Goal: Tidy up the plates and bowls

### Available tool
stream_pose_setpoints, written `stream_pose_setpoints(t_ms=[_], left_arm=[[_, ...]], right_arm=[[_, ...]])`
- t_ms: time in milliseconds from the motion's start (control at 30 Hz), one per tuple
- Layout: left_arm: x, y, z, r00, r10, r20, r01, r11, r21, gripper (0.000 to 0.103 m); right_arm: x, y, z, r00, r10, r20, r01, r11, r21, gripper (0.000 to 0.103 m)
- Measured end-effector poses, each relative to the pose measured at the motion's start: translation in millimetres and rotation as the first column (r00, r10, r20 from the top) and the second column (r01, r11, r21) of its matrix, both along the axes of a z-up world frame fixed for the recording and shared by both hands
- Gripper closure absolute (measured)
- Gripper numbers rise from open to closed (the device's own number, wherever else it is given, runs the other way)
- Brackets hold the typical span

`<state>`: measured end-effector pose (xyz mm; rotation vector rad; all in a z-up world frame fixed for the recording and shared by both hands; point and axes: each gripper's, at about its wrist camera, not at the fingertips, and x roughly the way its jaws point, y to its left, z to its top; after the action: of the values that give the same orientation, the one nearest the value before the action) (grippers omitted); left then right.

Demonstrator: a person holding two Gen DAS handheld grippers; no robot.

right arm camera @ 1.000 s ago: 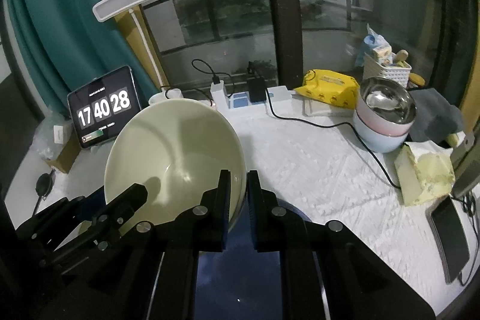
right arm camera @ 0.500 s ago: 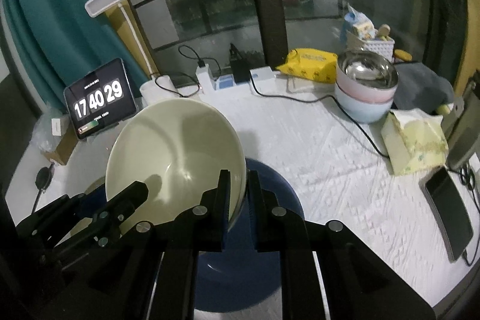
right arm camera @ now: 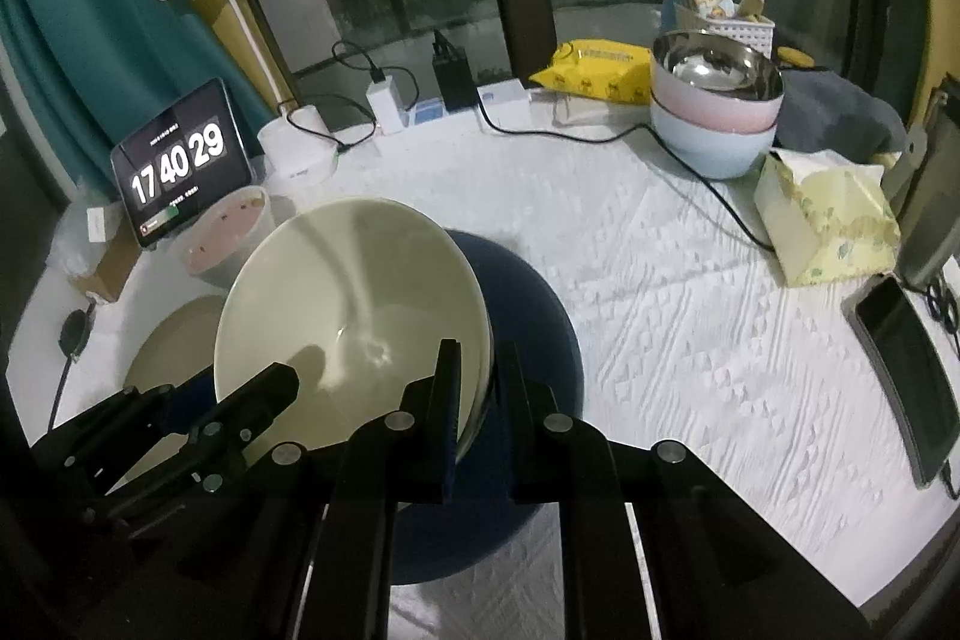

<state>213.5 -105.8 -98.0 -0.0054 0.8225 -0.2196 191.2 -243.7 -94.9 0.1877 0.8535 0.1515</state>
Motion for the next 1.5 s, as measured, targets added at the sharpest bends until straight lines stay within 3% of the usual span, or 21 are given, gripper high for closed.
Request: stream_pose_setpoints(t_ms=[567, 800, 1500], left_arm=[[3, -3, -13, 0.999, -0.011, -0.04, 0.012, 1.0, 0.025, 0.077], [2, 0, -9, 1.0, -0.003, -0.011, 0.003, 1.0, 0.026, 0.076], [-5, 22, 16, 0.999, 0.038, 0.036, -0.038, 0.999, -0.011, 0.075]], right_arm=[[4, 4, -15, 0.999, -0.002, -0.053, 0.0, 0.999, -0.032, 0.091], [8, 4, -16, 0.998, -0.008, -0.06, 0.006, 0.999, -0.04, 0.086], [3, 7, 17, 1.0, -0.013, 0.021, 0.014, 0.998, -0.056, 0.083]])
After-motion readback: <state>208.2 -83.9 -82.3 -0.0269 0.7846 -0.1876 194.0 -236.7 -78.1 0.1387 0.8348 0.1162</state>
